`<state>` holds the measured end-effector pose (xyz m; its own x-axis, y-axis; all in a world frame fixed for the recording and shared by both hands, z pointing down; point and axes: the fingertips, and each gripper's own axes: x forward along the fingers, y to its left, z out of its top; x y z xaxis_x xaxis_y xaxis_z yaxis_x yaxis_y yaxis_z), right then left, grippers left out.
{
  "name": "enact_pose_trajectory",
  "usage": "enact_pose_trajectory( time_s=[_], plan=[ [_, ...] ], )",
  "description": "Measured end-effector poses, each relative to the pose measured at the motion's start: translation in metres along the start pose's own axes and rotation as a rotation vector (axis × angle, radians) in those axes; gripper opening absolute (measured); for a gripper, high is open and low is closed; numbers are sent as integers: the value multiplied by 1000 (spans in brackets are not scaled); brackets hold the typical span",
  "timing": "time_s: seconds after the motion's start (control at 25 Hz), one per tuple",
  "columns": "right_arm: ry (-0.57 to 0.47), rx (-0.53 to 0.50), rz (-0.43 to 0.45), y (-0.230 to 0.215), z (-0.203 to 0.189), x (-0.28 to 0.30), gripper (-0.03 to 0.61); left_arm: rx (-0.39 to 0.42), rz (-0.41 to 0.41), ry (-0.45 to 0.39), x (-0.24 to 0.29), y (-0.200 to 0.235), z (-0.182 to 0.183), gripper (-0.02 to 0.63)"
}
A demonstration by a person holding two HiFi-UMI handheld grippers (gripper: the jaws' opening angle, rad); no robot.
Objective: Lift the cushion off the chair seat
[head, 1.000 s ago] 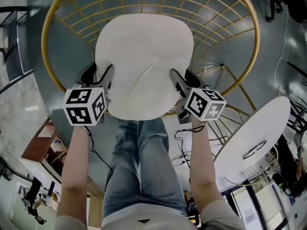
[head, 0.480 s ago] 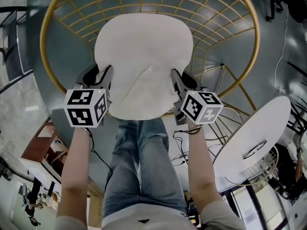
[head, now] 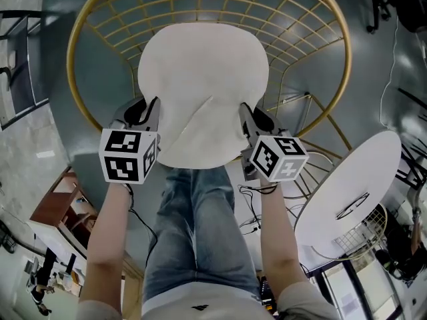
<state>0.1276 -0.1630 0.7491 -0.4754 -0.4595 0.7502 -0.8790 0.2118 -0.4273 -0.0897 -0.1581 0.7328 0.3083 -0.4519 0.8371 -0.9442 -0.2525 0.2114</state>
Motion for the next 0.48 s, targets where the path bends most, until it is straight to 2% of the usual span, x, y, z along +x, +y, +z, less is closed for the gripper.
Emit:
enact_pose_trajectory(
  time_s=[0.16,0.48],
  plan=[
    [-16,-2,-6,9,0,-16,52,7,-8,-7,-15,-5,-1,60],
    [-98,-34,-3,28,34,-46,52,-2,-5,-86,-47,-12,26,60]
  ],
)
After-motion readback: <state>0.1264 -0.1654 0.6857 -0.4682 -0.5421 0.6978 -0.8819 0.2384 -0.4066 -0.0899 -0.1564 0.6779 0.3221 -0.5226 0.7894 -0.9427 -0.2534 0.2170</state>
